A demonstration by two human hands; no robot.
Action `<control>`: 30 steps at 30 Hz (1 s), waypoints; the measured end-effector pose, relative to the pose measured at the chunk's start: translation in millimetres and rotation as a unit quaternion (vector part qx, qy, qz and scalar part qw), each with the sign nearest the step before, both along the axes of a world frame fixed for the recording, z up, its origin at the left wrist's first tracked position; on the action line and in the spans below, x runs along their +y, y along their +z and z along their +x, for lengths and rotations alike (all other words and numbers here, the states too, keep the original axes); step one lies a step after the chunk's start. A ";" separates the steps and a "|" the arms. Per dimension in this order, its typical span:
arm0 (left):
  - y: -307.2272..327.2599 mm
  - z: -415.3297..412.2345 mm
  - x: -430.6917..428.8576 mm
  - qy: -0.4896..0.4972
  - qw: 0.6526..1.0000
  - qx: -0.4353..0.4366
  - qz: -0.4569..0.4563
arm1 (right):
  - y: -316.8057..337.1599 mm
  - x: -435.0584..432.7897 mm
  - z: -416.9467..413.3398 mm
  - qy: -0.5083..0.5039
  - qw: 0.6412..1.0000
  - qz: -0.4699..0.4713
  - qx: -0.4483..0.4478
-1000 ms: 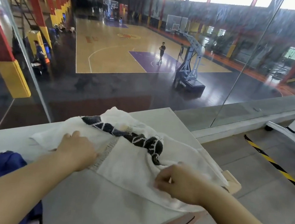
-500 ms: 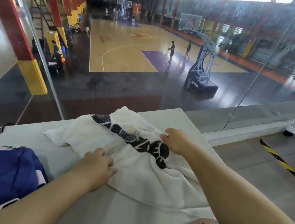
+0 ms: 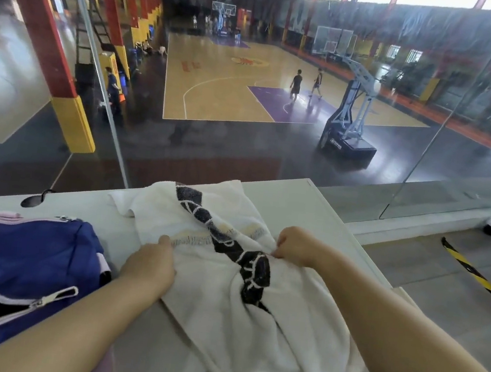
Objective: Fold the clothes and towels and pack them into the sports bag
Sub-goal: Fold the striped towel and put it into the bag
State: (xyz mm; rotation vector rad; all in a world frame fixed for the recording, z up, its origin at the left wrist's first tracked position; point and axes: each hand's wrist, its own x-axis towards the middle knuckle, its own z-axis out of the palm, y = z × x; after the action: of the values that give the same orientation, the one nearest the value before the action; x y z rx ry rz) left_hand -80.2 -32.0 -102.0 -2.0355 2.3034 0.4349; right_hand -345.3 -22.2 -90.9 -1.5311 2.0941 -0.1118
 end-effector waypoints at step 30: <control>222.1 72.0 76.2 -0.002 0.804 0.528 -0.272 | 203.2 162.0 -3.0 -0.207 0.798 -0.549 -0.138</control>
State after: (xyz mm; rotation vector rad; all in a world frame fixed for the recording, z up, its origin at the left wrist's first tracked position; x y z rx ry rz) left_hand -8.2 44.2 120.1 -2.3719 3.3536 1.3328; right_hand -348.3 139.9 112.3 -1.3645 2.1269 -1.8619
